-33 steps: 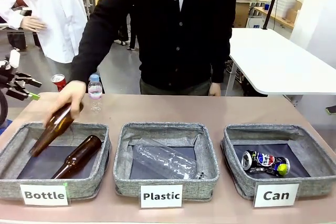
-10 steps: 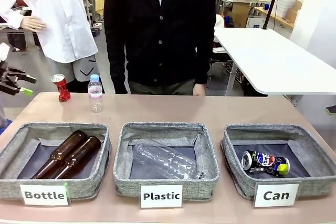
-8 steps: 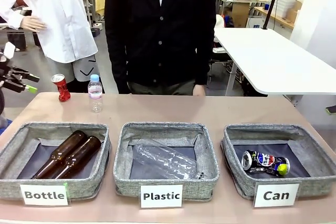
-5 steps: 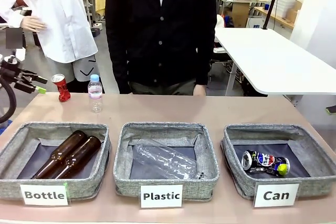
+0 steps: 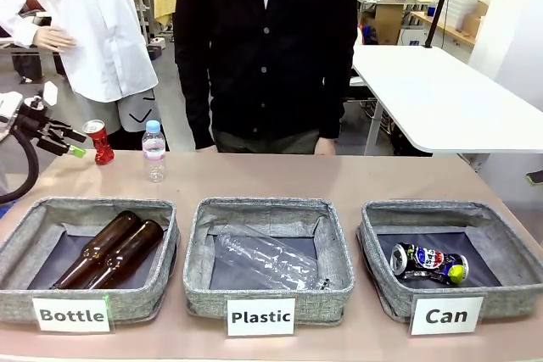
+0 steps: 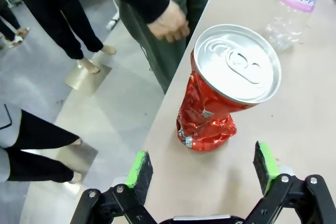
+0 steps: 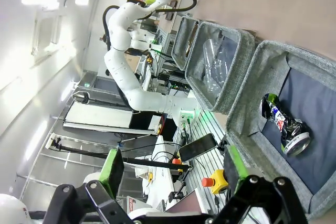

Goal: Sort the can waste into the basket.
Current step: Pick up the can waste from the table and place it in the right Fabric basket.

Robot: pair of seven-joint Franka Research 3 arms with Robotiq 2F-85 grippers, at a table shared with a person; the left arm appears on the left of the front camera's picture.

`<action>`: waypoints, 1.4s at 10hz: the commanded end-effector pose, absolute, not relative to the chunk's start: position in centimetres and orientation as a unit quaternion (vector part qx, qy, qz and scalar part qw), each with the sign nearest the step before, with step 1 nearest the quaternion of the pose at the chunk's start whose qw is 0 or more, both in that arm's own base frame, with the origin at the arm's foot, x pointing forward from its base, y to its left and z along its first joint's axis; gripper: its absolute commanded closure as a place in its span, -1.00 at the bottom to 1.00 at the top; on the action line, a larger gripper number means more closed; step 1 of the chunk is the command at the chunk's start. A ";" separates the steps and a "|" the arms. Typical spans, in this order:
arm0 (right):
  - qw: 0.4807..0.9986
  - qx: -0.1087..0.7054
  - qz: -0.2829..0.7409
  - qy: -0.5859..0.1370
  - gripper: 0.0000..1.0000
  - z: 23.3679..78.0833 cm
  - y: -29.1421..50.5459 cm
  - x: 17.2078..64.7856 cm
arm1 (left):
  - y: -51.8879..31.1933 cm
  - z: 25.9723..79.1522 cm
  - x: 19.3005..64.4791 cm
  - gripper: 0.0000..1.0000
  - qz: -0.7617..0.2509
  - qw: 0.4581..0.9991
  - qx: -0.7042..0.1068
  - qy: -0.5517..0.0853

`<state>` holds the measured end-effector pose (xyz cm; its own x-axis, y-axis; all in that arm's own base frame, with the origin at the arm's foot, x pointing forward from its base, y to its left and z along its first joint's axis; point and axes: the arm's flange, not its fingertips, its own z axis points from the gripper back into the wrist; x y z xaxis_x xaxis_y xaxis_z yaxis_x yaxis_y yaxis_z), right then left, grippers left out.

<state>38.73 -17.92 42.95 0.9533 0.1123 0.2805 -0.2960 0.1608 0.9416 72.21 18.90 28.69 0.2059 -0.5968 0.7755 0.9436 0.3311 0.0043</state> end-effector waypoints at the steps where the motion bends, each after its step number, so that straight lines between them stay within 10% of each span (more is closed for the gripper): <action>1: 0.758 0.631 0.145 -0.076 -1.00 43.1 -18.1 38.7 | 18.2 28.3 73.4 -1.00 -0.518 0.741 -0.240 -0.353; 14: 0.758 0.631 0.145 -0.076 -1.00 43.1 -18.1 38.7 | 16.5 26.3 74.1 -1.00 -0.506 0.720 -0.276 -0.386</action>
<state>38.73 -17.92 42.95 0.9532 0.1124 0.2805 -0.2960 0.1607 0.9416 73.45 16.56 26.03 0.1932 -0.5463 0.8150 0.9437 0.3307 -0.0020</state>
